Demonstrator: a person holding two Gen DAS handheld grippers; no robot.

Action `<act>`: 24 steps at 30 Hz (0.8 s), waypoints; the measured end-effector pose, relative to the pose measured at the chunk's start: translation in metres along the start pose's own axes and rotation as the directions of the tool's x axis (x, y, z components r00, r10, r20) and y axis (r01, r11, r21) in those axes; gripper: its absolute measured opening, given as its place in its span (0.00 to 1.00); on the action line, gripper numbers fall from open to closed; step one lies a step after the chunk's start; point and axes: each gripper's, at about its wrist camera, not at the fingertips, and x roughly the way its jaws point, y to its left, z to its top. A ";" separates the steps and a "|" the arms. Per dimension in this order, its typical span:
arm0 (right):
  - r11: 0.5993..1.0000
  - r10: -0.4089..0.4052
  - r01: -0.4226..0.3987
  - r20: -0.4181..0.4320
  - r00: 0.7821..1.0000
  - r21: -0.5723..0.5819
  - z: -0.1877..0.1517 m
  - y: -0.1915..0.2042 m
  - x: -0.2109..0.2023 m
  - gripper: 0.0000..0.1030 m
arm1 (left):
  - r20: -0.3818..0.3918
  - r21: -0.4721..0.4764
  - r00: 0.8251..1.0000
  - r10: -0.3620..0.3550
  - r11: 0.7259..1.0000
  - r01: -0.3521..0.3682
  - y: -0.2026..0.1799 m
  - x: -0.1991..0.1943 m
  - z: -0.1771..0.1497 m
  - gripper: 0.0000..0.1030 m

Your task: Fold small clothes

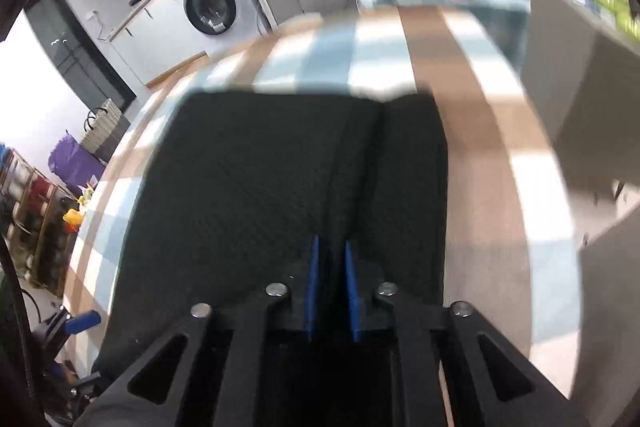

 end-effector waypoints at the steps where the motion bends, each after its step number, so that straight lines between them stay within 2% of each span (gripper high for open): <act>1: 0.999 0.039 -0.039 0.011 0.999 0.017 -0.003 -0.004 -0.007 0.24 | 0.001 0.001 1.000 -0.001 1.000 0.001 0.000 -0.001 0.000 0.76; 3: 0.994 0.102 -0.102 0.013 0.995 0.030 -0.017 -0.009 -0.028 0.34 | -0.001 0.001 1.000 -0.001 1.000 0.001 -0.001 0.000 0.000 0.76; 5: 0.987 0.158 -0.159 0.038 0.987 0.034 -0.041 -0.013 -0.052 0.39 | -0.009 0.003 1.000 0.010 1.000 -0.010 -0.001 0.003 0.000 0.76; 8: 0.971 0.234 -0.235 0.043 0.971 0.034 -0.086 -0.014 -0.076 0.39 | -0.038 0.016 0.999 0.022 1.000 -0.021 -0.002 0.008 -0.005 0.76; 11: 0.963 0.268 -0.269 0.032 0.963 0.025 -0.117 -0.012 -0.083 0.40 | -0.054 0.004 0.998 0.008 1.000 -0.008 0.001 0.007 -0.011 0.76; 15: 0.962 0.271 -0.271 0.011 0.962 -0.017 -0.130 -0.004 -0.077 0.39 | -0.011 -0.030 1.000 0.010 0.999 -0.010 0.010 -0.007 -0.012 0.76; 16: 0.966 0.255 -0.255 0.006 0.967 -0.046 -0.129 -0.001 -0.074 0.37 | 0.004 -0.038 1.000 0.013 0.999 -0.013 0.013 -0.010 -0.009 0.76; 18: 0.974 0.195 -0.194 0.000 0.981 -0.117 -0.124 0.010 -0.067 0.18 | 0.008 -0.051 0.999 0.031 0.998 -0.030 0.018 -0.009 -0.004 0.76; 20: 0.974 0.159 -0.159 -0.012 0.987 -0.160 -0.119 0.017 -0.064 0.10 | 0.004 -0.061 1.000 0.030 0.998 -0.030 0.020 -0.007 0.000 0.76; 24: 0.959 0.198 -0.186 0.037 0.979 -0.213 -0.121 0.021 -0.093 0.09 | -0.014 -0.038 0.999 0.039 0.998 -0.040 0.014 0.000 0.001 0.76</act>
